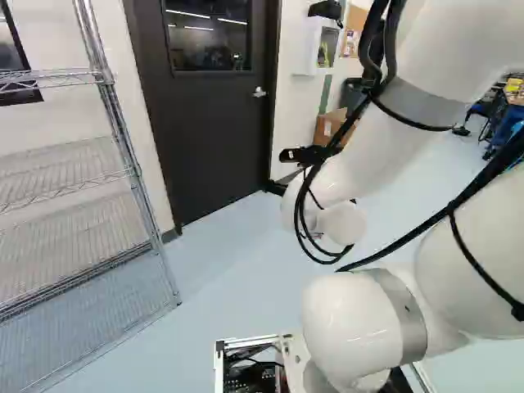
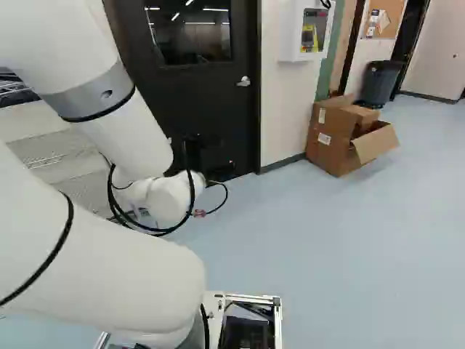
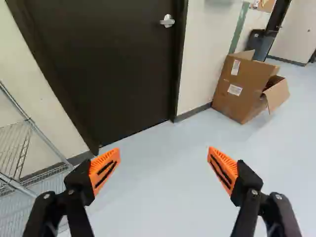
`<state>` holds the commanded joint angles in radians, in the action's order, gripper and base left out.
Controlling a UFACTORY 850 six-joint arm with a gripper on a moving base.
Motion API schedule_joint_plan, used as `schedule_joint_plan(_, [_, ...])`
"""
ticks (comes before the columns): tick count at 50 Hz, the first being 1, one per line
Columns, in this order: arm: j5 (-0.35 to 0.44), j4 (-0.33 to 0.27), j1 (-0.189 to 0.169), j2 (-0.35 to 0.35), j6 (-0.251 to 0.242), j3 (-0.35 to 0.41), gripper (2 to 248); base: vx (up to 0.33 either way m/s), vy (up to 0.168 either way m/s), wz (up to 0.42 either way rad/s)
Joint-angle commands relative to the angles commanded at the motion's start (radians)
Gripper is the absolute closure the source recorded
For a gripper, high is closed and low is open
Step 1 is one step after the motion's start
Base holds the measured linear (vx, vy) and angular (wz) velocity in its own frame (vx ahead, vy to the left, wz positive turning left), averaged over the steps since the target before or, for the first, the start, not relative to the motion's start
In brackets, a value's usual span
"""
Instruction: Open the door and move inside
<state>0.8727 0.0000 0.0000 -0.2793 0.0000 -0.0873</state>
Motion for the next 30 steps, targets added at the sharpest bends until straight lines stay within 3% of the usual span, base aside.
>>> schedule_joint_plan(30, [0.000,0.000,0.000,0.000,0.000,0.000,3,0.115,-0.059,0.000])
